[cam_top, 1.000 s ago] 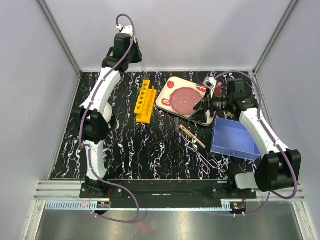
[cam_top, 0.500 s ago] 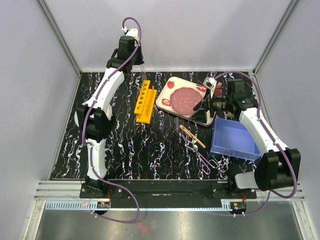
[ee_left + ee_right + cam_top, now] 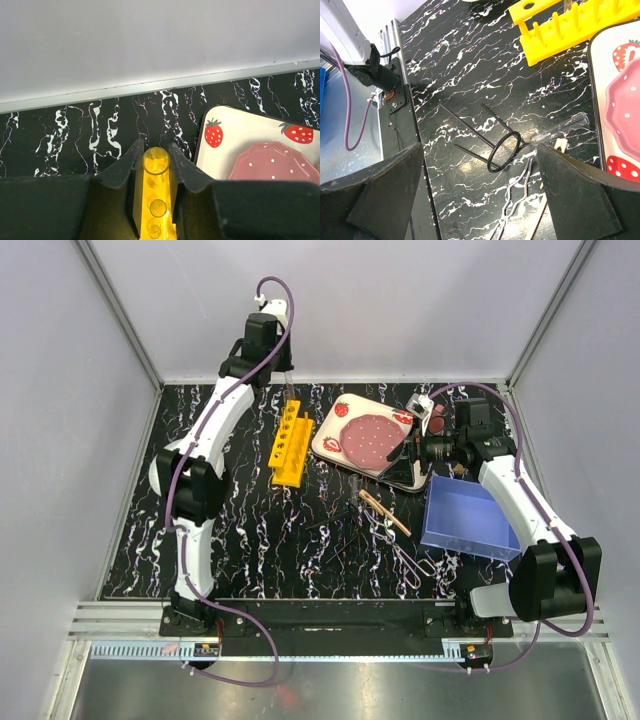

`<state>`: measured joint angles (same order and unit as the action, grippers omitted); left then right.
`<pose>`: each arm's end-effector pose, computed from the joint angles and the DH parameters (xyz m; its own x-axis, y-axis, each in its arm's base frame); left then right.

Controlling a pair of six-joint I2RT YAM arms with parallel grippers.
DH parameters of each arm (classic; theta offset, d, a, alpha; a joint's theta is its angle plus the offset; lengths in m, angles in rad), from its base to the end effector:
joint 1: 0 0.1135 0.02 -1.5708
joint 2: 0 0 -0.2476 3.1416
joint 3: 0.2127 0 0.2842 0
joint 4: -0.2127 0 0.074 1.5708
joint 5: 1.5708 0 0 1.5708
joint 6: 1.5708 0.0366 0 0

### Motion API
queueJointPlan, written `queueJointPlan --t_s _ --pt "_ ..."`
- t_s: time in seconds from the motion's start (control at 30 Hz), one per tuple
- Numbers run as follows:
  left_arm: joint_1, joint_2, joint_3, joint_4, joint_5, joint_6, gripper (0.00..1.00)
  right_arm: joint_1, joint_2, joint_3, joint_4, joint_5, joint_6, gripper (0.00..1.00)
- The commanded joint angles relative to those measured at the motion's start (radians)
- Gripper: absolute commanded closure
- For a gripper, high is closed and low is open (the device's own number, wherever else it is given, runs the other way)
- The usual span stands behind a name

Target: Organize the chemistry lab equipment

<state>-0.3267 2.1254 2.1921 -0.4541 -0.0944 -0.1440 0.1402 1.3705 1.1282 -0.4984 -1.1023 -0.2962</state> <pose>0.4991 -0.1655 0.3606 -0.3881 -0.0193 -0.9214 0.1830 0.9782 -0.0976 0.3139 0.0773 0.2867 -0.4304 -0.1938 -0.8816 -0.8790 0.3121 0.3605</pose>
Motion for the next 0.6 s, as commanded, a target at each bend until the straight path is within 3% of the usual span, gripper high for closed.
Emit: queueJointPlan --t_s 0.0,0.57 --pt "-0.008 -0.019 0.001 0.028 -0.033 0.041 0.83 -0.008 -0.007 0.002 0.015 -0.028 -0.017 0.0" --pt "-0.014 -0.021 -0.02 -0.004 -0.028 0.058 0.83 -0.013 -0.013 0.001 0.015 -0.031 -0.015 0.0"
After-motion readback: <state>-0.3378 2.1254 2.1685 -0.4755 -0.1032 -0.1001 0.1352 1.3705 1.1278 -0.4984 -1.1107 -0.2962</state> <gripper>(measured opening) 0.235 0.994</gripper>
